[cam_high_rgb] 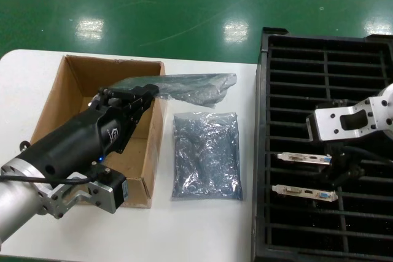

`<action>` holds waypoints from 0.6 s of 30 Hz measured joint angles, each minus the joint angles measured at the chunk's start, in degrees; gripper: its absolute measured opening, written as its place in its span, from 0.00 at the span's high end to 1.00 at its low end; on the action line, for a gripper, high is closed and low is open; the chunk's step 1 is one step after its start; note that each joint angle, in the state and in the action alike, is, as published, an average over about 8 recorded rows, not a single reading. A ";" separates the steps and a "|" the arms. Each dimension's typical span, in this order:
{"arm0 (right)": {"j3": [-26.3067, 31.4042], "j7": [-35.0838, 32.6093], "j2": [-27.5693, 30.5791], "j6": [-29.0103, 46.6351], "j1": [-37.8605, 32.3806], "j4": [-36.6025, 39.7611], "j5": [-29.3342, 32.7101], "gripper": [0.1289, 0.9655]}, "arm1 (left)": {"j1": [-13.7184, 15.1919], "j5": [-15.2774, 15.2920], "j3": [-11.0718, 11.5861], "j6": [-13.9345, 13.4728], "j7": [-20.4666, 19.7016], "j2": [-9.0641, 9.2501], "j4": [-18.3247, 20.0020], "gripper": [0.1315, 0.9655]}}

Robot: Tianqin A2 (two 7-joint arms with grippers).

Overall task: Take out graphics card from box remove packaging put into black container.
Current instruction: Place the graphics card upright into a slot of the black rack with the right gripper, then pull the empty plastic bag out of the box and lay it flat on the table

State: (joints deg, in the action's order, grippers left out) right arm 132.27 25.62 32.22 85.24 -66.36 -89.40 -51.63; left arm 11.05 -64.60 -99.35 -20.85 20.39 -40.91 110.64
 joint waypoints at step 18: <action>-19.47 4.99 12.06 -15.97 17.30 -8.16 -12.03 0.17 | 0.00 0.00 0.00 0.00 0.00 0.00 0.00 0.99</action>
State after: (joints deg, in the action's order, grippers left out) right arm 112.80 30.60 44.27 69.26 -49.06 -97.56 -63.65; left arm 11.05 -64.60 -99.35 -20.85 20.39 -40.92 110.64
